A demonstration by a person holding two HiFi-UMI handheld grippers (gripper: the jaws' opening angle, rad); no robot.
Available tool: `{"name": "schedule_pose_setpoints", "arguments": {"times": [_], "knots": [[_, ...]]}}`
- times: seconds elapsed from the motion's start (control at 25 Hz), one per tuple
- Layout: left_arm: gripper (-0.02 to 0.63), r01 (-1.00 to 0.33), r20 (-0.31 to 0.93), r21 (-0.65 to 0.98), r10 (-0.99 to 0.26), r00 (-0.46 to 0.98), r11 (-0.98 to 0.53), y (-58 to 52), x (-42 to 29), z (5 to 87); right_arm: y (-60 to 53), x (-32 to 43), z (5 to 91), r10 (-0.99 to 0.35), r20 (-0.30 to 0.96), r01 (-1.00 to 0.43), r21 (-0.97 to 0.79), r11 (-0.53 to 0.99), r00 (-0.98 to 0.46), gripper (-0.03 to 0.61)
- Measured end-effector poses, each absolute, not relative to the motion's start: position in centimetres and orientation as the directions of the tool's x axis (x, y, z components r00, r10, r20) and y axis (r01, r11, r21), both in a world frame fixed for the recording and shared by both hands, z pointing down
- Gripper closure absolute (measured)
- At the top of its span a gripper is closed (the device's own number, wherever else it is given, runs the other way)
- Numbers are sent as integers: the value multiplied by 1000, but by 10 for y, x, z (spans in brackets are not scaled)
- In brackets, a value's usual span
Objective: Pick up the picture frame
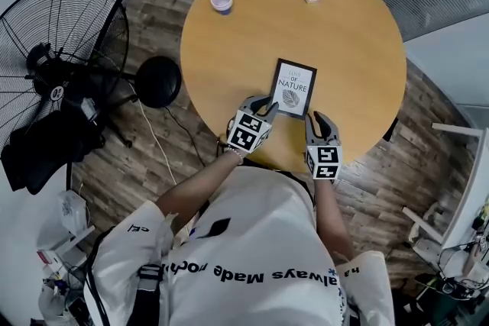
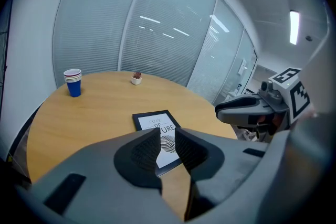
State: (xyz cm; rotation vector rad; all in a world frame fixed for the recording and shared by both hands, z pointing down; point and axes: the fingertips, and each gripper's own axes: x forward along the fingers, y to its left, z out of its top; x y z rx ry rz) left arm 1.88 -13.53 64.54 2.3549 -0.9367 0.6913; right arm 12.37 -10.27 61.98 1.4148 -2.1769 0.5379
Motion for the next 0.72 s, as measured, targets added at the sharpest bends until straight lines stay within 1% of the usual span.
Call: {"name": "schedule_pose_setpoints", "arguments": {"times": [0.56, 0.72], "knots": [[517, -737, 685, 272, -414, 600, -618, -150, 19, 705, -120, 131, 687, -671, 673, -931, -73, 359, -312, 489], [517, -743, 708, 299, -383, 594, -599, -149, 15, 720, -121, 134, 704, -643, 704, -934, -86, 346, -303, 485]]}}
